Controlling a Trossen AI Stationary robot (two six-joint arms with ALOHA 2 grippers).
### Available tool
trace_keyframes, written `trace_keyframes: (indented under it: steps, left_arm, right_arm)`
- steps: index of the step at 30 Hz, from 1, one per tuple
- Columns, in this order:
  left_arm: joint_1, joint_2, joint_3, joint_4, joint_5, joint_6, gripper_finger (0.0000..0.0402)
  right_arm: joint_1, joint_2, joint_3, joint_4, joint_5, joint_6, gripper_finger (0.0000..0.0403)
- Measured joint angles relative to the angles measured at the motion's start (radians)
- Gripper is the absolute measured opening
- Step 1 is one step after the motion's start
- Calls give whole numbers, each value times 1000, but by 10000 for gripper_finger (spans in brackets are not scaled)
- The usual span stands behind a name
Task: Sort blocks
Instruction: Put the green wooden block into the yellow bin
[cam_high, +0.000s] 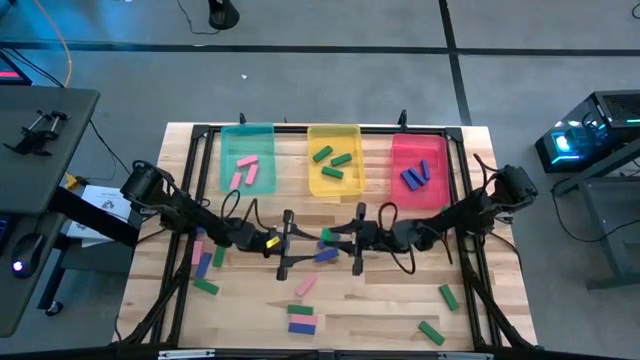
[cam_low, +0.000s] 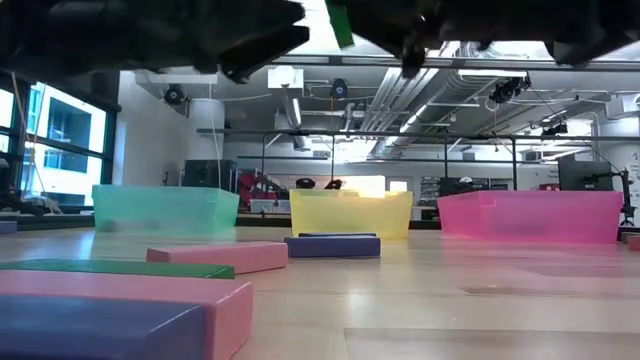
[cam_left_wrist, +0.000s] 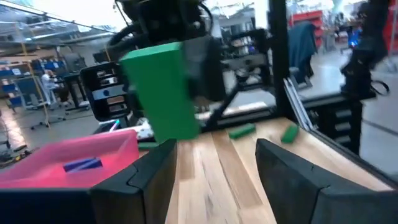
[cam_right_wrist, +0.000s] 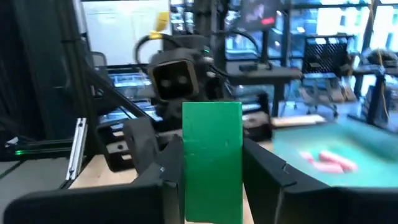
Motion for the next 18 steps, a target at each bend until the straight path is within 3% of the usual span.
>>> trace_keyframes:
  steps: [6, 9, 11, 18]
  left_arm:
    - [39, 0, 57, -31, 1, -34, 245]
    - [53, 0, 81, -65, 71, -43, 254]
    - [57, 0, 101, -106, 126, -24, 253]
    - [58, 0, 131, -156, 125, -16, 219]
  right_arm:
    - [-2, 0, 61, -37, -37, -88, 89]
    - [-2, 0, 74, -55, -38, -93, 89]
    - [-2, 0, 75, -57, -40, -92, 89]
    - [0, -1, 75, -71, -40, -92, 89]
